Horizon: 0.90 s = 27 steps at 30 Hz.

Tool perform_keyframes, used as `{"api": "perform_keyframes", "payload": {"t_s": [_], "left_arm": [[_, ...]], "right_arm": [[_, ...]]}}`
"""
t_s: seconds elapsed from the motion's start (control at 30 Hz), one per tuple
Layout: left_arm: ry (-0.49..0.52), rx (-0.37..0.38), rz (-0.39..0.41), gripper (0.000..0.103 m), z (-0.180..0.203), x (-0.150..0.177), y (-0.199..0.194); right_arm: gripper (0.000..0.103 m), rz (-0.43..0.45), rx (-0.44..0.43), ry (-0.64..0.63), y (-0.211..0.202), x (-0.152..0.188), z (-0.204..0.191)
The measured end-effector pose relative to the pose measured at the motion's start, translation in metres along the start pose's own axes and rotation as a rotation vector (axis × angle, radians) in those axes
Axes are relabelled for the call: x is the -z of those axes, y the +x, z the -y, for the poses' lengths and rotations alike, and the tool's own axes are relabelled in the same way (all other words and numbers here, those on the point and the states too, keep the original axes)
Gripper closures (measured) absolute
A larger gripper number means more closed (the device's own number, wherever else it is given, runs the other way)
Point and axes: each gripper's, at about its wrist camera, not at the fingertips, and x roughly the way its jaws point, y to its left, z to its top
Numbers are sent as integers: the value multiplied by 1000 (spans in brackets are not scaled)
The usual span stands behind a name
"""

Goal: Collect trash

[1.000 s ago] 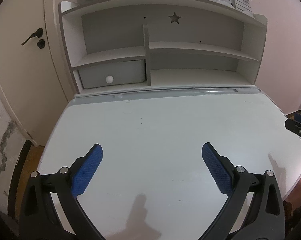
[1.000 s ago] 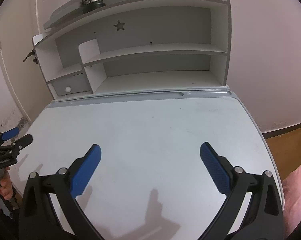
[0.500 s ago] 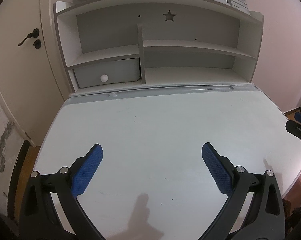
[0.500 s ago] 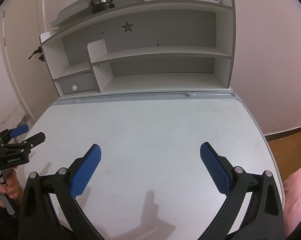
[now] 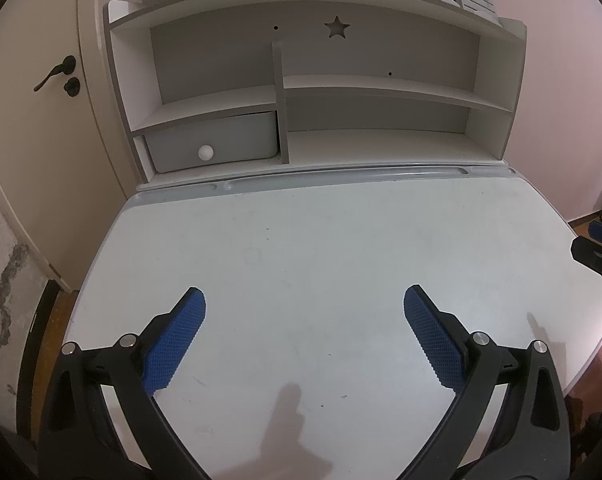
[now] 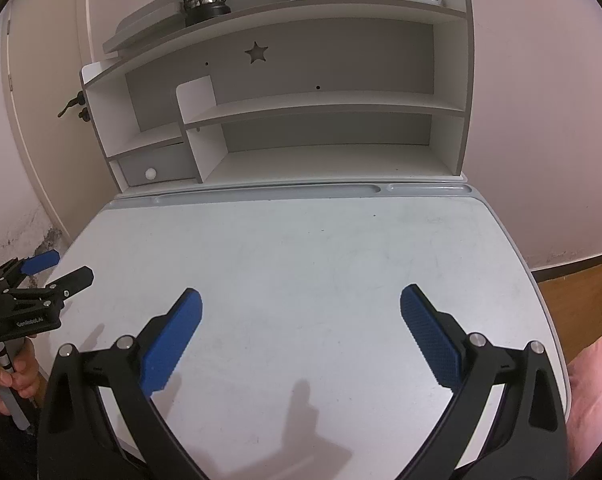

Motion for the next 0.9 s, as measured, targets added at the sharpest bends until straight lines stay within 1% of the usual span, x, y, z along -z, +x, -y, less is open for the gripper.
{"api": "perform_keyframes", "payload": {"t_s": [0.9], "left_arm": [[-2, -3, 1, 6, -1, 1, -2]], "right_arm": [[7, 9, -4, -3, -3, -1, -2]]}}
